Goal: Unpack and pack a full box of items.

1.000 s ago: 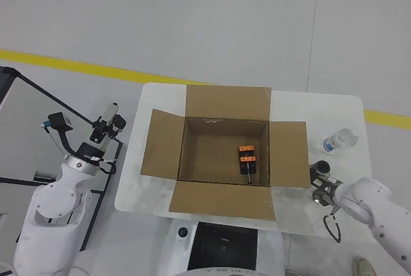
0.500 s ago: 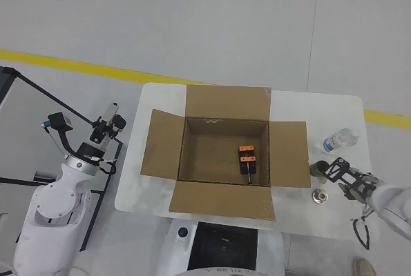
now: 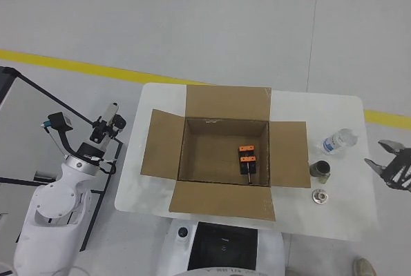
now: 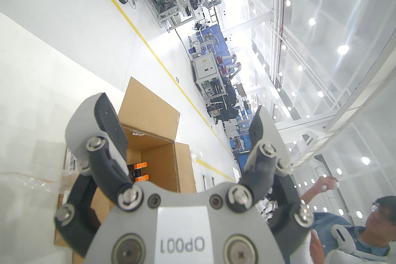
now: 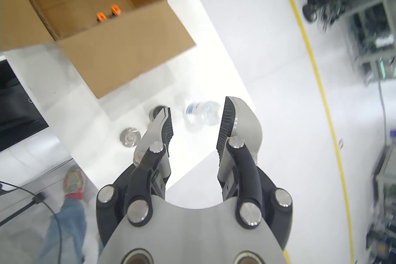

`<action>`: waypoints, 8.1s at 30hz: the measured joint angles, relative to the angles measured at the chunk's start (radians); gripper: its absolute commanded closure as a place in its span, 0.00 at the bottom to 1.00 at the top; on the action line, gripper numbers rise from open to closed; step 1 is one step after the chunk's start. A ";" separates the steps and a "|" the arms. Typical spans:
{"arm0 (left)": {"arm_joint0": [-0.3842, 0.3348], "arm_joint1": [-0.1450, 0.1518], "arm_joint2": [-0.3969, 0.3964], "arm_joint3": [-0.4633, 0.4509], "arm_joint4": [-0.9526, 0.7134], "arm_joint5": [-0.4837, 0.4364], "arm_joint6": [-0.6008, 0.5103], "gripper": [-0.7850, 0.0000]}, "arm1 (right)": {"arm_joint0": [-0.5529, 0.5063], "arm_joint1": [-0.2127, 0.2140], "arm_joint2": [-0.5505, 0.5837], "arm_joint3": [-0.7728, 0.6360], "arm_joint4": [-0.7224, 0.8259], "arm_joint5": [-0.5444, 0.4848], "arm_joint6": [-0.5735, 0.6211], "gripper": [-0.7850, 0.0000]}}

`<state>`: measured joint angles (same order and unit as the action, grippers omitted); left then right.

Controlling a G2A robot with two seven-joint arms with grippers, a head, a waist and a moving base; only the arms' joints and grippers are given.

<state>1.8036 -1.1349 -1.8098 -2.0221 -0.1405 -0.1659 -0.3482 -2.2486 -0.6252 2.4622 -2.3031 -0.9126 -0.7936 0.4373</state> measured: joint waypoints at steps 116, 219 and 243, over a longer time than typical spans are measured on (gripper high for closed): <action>0.000 0.000 0.000 0.000 0.000 0.000 0.000 0.00 | 1.841 -0.752 -2.292 1.461 -0.179 -0.136 0.348 0.67; 0.000 0.000 0.000 0.000 0.000 0.000 0.000 0.00 | 0.176 -0.123 -0.426 0.057 -0.174 0.163 0.042 1.00; 0.000 0.000 0.000 0.000 0.000 0.000 0.000 0.00 | -0.083 -0.217 -0.127 0.418 -0.051 0.016 0.040 1.00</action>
<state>1.8036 -1.1349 -1.8098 -2.0221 -0.1405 -0.1659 -0.3482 -2.3318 -0.8427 2.3348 -1.8847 -0.9640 -0.7774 0.4771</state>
